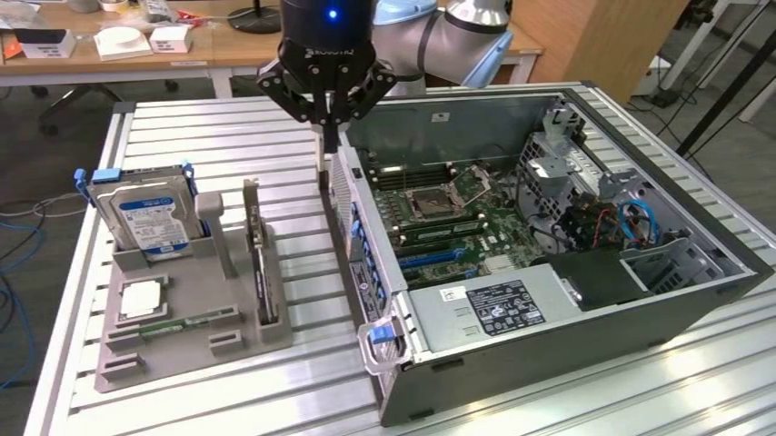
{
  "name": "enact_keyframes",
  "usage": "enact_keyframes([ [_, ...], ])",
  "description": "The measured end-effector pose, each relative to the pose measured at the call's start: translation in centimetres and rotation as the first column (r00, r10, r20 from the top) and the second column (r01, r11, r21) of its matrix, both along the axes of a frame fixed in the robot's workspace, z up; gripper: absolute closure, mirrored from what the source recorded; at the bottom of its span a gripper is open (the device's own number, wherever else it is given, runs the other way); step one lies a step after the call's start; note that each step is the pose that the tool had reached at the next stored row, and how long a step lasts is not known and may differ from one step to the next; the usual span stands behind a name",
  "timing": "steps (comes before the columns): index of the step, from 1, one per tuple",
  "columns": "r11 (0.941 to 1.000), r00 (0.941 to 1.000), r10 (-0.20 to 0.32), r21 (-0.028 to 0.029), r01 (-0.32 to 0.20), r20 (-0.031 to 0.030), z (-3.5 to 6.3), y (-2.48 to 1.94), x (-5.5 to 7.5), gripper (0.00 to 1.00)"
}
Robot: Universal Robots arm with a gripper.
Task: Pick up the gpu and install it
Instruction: 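Reach for the gpu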
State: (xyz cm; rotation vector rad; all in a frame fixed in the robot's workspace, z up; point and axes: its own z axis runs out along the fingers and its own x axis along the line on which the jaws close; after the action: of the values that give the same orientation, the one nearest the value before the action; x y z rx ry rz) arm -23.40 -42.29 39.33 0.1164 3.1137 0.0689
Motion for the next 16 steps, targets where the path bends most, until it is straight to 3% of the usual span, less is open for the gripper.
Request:
enact_keyframes([
  [16, 1.0000, 1.0000, 0.000, 0.0000, 0.000, 0.0000, 0.00, -0.75, -1.03, 0.89],
])
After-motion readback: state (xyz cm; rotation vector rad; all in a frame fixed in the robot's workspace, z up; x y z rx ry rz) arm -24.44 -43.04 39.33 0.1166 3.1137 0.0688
